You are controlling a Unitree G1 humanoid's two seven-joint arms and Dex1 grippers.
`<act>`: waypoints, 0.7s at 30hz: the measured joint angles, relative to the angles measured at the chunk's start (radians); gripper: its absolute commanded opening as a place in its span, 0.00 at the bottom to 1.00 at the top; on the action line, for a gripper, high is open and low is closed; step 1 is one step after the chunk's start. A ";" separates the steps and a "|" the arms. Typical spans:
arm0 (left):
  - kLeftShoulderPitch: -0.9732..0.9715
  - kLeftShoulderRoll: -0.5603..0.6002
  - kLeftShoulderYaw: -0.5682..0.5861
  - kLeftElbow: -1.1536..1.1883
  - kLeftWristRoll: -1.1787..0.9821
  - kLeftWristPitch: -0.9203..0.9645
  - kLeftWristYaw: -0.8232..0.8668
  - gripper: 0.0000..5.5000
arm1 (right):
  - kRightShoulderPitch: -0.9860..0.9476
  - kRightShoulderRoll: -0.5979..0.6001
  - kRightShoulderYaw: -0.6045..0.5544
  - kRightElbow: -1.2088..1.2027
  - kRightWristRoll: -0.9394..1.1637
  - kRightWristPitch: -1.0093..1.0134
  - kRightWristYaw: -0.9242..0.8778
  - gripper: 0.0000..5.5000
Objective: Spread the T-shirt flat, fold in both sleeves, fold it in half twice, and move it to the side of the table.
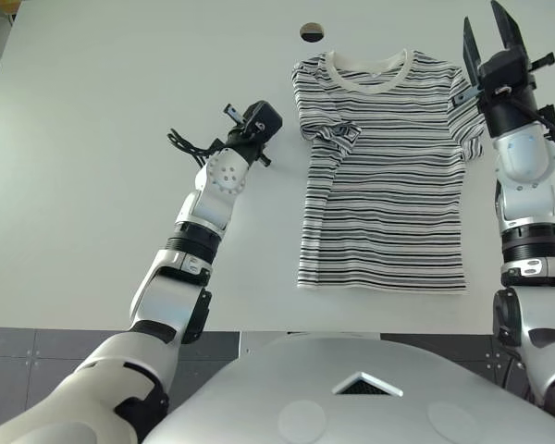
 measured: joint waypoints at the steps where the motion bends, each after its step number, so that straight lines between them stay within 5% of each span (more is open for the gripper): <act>1: -0.002 -0.013 -0.001 0.002 -0.012 -0.001 -0.020 0.25 | 0.000 0.000 0.000 0.000 0.000 0.000 0.000 0.27; 8: 0.004 -0.140 0.052 -0.109 -0.252 0.137 -0.243 0.25 | -0.001 0.002 0.001 0.001 0.000 0.000 0.000 0.27; 16: -0.043 -0.194 0.098 -0.172 -0.312 0.193 -0.251 0.25 | -0.005 0.006 0.003 0.013 -0.002 0.000 -0.001 0.27; 21: -0.152 -0.254 0.123 0.036 -0.355 0.125 -0.279 0.25 | -0.009 0.009 0.004 0.028 -0.003 -0.001 -0.003 0.27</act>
